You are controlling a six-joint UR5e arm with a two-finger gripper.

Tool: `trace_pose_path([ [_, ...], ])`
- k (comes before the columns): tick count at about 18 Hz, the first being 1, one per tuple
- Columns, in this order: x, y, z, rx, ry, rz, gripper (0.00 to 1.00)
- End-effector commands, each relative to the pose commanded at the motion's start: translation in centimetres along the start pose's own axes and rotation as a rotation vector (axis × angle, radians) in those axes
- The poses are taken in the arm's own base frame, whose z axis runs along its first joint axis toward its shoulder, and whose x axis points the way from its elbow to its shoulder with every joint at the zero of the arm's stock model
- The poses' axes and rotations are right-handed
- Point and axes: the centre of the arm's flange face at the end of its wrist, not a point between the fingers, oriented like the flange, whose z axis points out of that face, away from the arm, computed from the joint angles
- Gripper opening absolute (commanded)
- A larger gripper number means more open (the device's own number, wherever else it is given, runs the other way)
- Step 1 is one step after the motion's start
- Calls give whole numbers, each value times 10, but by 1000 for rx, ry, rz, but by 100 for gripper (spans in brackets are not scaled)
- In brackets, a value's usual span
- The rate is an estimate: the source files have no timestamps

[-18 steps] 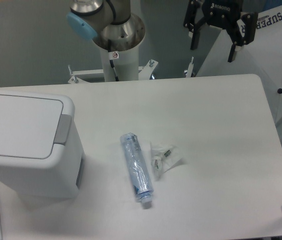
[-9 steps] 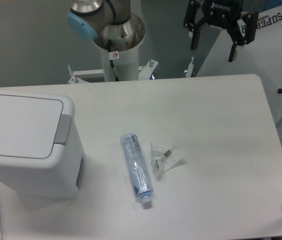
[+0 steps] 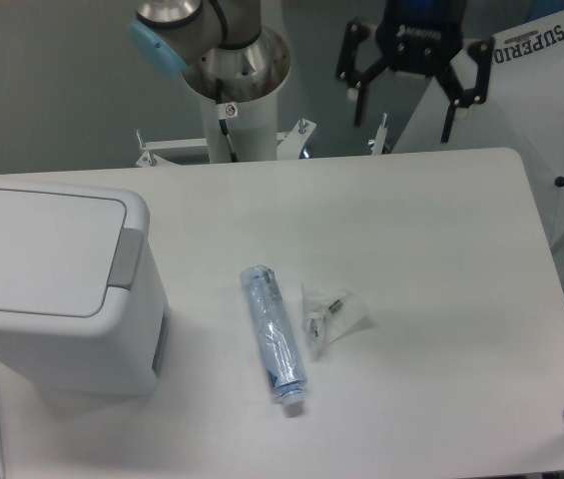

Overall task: Open the trash can
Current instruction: 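Move the open gripper down toward the white trash can lid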

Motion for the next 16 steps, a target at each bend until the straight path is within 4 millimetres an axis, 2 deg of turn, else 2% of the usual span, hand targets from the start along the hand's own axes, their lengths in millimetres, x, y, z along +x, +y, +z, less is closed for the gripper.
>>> trace_pose_path([
  [3, 22, -11, 17, -7, 40, -40, 100],
  [5, 40, -7, 34, -31, 76, -101, 100],
  [10, 66, -16, 49, -47, 121, -167, 100],
  [12, 82, -20, 64, -64, 153, -160, 100],
  [16, 89, -28, 73, -45, 148, -218, 100],
])
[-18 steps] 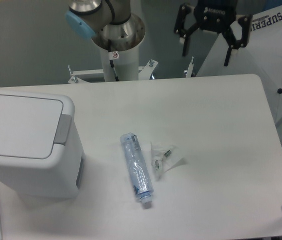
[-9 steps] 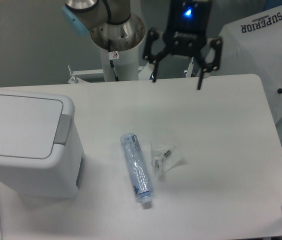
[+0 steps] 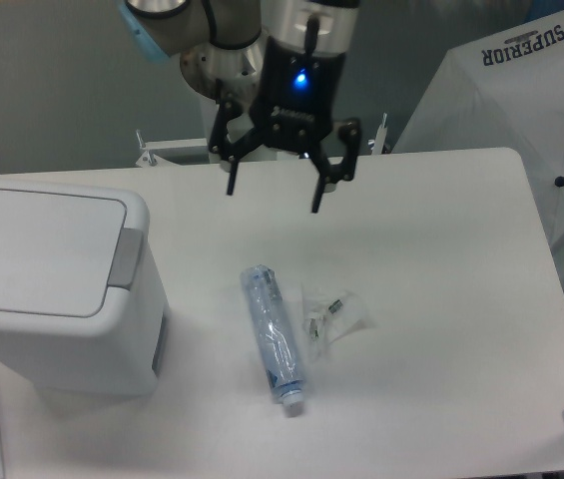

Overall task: Open the trash can
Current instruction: 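Move the open gripper down toward the white trash can lid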

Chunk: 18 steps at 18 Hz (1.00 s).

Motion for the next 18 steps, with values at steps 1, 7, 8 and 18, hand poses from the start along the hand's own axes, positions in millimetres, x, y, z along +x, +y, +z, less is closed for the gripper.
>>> trace_pose_path([
  [1, 4, -3, 5, 7, 2, -17, 100],
  [7, 17, -12, 29, 16, 16, -77, 100],
  [8, 16, -13, 30, 19, 15, -79, 100],
  [18, 27, -15, 49, -3, 34, -86, 100],
])
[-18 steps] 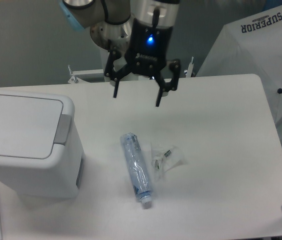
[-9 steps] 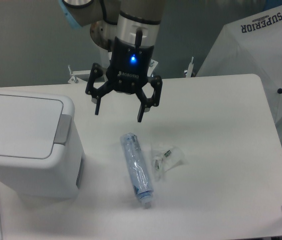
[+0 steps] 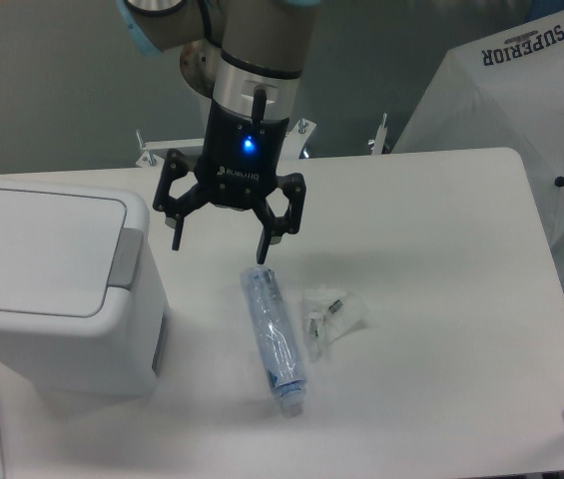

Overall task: Open the trash can
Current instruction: 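Move the open gripper down toward the white trash can lid, then push the gripper finger against the lid edge to flip it open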

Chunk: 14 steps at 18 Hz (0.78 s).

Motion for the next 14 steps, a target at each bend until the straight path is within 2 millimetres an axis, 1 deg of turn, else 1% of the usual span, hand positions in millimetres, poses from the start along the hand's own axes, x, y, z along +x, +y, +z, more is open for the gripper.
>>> trace_pose_path([
  [2, 0, -1, 6, -7, 4, -28, 100],
  [6, 1, -3, 10, 5, 6, -67, 100],
  [7, 5, -3, 13, 4, 10, -71, 100],
  [10, 5, 0, 20, -9, 13, -79, 100],
  [12, 11, 2, 26, -20, 18, -70, 100],
  [14, 12, 4, 29, -24, 19, -71, 100],
])
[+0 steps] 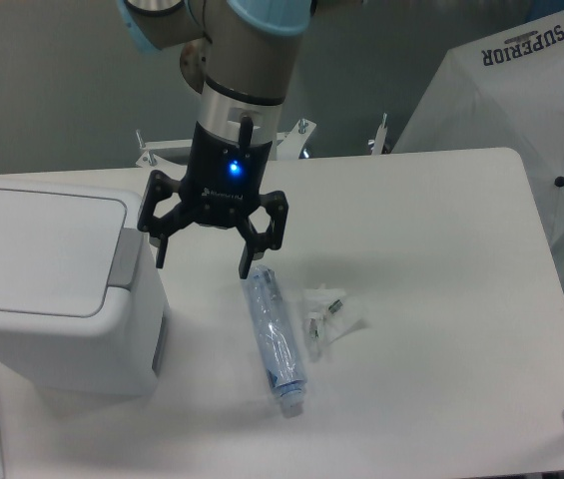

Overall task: Open the trash can
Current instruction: 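Push the gripper finger against the lid edge to flip it open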

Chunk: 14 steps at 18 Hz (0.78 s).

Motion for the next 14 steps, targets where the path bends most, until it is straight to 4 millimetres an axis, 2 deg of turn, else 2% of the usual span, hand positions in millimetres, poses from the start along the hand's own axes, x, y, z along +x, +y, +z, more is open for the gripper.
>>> trace_pose_path([
  [14, 9, 12, 16, -28, 13, 17, 100],
])
